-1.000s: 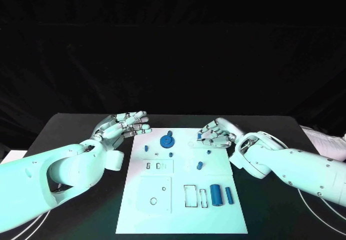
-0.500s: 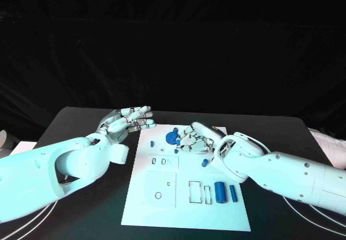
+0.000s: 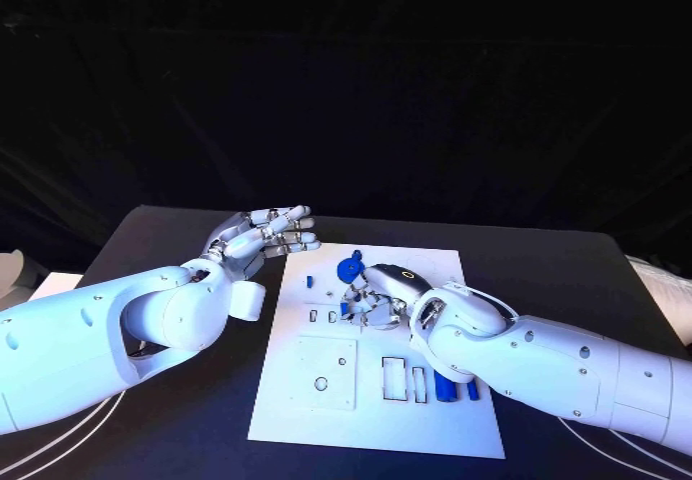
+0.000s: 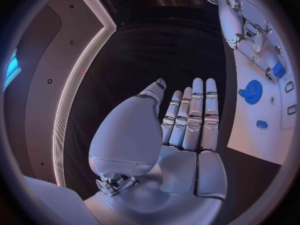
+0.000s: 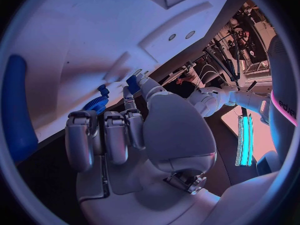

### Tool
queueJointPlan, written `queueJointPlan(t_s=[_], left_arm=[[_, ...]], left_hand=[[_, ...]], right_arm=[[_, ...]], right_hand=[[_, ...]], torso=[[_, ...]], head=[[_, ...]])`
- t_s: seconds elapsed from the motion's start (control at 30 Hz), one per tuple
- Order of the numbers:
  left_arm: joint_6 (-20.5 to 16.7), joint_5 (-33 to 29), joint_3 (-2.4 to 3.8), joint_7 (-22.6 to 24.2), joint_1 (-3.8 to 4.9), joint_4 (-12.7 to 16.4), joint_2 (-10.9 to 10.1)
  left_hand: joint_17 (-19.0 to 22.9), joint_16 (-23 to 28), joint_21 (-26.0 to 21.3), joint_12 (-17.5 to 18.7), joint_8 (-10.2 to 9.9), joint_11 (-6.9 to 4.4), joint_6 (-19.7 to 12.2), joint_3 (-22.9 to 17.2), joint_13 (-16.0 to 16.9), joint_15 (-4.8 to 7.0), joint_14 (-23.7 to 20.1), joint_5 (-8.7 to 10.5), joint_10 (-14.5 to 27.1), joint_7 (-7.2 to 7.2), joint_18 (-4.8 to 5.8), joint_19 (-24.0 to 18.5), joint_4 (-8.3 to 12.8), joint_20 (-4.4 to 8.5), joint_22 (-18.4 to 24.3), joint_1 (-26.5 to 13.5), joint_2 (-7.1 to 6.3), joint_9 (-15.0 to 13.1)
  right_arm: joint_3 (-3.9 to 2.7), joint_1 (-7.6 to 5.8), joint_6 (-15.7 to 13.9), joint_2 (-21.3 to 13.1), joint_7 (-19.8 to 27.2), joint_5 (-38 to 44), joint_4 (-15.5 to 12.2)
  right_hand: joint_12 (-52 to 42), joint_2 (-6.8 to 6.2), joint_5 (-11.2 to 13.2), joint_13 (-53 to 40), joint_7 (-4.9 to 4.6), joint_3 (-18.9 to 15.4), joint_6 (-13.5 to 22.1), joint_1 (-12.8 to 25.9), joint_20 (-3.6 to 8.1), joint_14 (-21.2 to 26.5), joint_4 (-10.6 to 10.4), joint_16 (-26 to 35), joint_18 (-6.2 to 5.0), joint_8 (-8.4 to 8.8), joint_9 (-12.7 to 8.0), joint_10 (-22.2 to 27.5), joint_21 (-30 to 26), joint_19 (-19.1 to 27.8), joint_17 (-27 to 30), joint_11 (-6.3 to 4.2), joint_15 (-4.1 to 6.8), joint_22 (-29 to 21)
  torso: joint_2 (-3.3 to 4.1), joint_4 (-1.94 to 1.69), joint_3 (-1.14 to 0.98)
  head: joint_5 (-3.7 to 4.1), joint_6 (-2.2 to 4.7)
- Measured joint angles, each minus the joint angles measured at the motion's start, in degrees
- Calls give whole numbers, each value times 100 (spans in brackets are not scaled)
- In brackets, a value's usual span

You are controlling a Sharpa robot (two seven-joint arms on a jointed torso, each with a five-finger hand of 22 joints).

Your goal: Assemble the parts on the task board

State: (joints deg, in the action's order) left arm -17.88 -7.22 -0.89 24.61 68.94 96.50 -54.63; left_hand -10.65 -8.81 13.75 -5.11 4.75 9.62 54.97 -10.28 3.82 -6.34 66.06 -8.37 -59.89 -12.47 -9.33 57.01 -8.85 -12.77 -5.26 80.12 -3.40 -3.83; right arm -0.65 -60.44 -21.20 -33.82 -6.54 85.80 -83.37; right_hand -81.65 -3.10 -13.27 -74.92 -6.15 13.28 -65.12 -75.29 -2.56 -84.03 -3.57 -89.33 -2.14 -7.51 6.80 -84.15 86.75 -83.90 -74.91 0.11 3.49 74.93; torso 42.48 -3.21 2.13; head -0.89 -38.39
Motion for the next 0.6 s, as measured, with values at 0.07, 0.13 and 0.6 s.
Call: queueJointPlan(t_s=[0.07,0.13,0.6], left_arm=[[0,0,0,0,0,2,1],[0,0,0,0,0,2,1],[3,0,0,-2,1,6,-3]], left_hand=[[0,0,0,0,0,0,0,0,0,0,0,0,0,0,0,0,0,0,0,0,0,0],[0,0,0,0,0,0,0,0,0,0,0,0,0,0,0,0,0,0,0,0,0,0],[1,0,0,0,0,0,0,0,0,0,0,0,0,0,-1,0,0,0,0,0,0,0]], right_arm=[[2,22,37,33,-48,67,16],[1,32,59,58,-80,117,22],[-19,45,130,120,-187,329,37]], right_hand=[[0,0,0,0,0,0,0,0,0,0,0,0,0,0,0,5,0,0,0,-4,0,0],[0,-8,1,0,0,0,0,7,0,0,0,0,0,0,-1,11,0,0,0,-11,0,0],[0,-24,21,0,14,-1,-14,22,0,0,0,0,0,13,-19,11,0,0,-4,-11,0,-1]], torso=[[1,1,-1],[1,3,-3],[3,12,-11]], head=[[-6,-6],[-14,-15],[-18,-51]])
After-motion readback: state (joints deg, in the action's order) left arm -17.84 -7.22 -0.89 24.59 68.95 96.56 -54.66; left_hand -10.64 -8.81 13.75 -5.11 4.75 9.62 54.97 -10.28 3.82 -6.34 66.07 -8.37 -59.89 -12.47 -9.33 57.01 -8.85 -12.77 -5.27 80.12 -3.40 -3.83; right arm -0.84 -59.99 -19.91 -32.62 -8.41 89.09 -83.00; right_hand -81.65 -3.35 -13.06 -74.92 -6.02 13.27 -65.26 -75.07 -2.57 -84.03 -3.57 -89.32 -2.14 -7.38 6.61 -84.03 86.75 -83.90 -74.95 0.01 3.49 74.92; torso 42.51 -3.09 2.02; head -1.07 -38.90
